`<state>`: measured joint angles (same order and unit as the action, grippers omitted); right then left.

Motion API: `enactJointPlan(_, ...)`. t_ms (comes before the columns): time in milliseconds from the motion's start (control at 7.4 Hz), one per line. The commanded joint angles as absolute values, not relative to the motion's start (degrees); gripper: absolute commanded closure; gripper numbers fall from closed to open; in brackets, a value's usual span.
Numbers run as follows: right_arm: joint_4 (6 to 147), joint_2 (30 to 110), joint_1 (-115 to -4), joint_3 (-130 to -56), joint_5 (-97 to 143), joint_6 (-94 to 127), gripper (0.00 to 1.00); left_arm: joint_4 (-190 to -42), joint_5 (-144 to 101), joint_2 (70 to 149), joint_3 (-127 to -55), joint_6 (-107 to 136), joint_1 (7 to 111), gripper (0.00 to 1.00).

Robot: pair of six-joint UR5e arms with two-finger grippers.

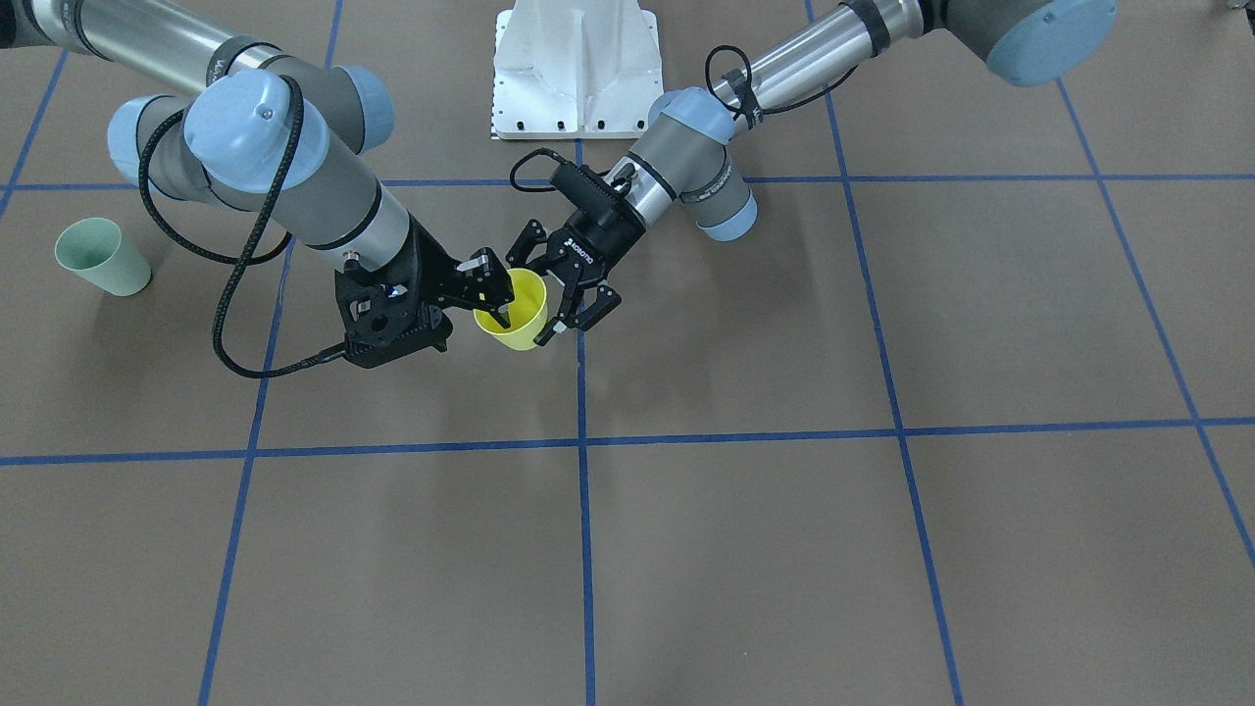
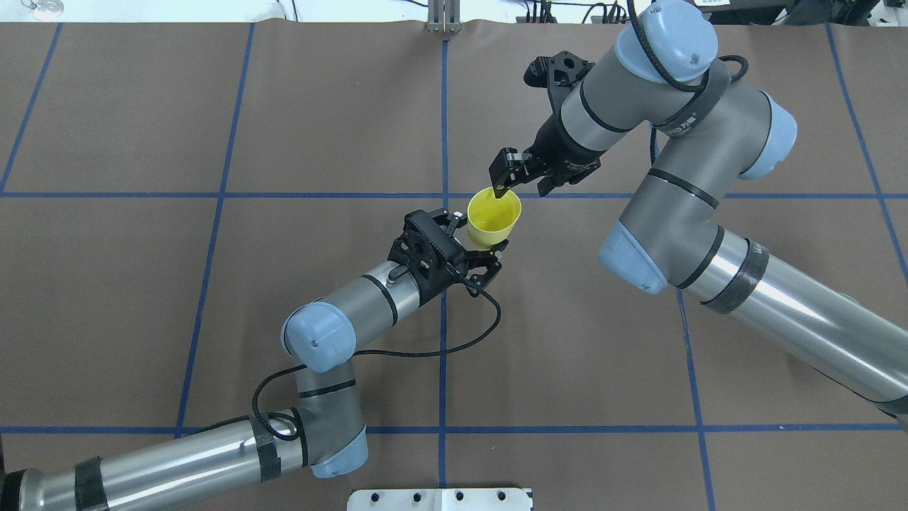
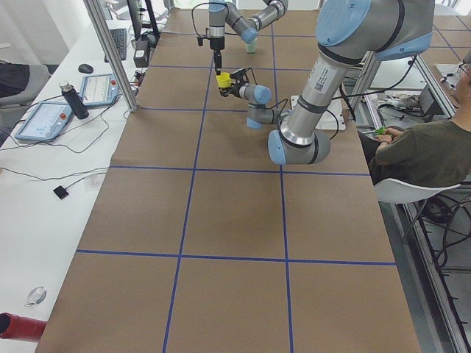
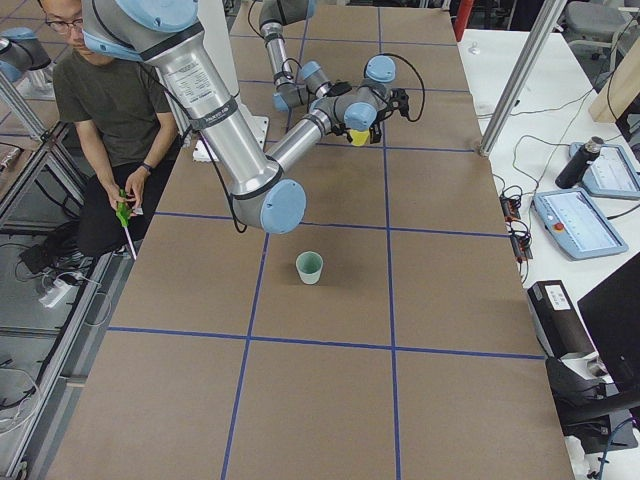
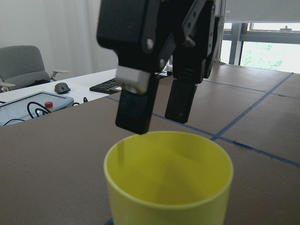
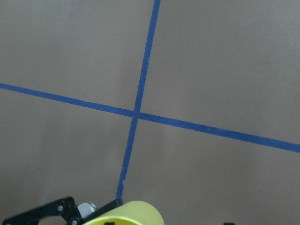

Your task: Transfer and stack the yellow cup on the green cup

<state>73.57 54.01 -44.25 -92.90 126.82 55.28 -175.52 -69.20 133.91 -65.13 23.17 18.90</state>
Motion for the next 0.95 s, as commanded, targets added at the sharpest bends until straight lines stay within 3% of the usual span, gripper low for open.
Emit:
enactJointPlan(0,73.7,54.4,-43.8,-93.3,127.1,55.3,0.22,-175.6,-69.2,134.0,-65.3,23.2,18.9,0.78)
enactJointPlan(135,73.6,55.0,-43.3,-93.9,127.1,55.2,0.22,-175.5,-69.2,134.0,-65.3,23.2,18.9,0.78)
enactJointPlan(270,73.6,55.1,-43.2,-94.0,127.1,55.1,0.29,-175.5,-69.2,134.0,-65.2,23.2,18.9,0.78)
enactJointPlan(541,73.6,55.0,-43.2,-94.0,127.0,55.2,0.68,-175.5,-69.2,134.0,-65.2,23.3,19.0,0.78)
enactJointPlan(811,73.6,55.0,-43.2,-93.9,127.0,54.8,0.68,-175.6,-69.2,134.0,-65.3,23.3,18.9,0.71)
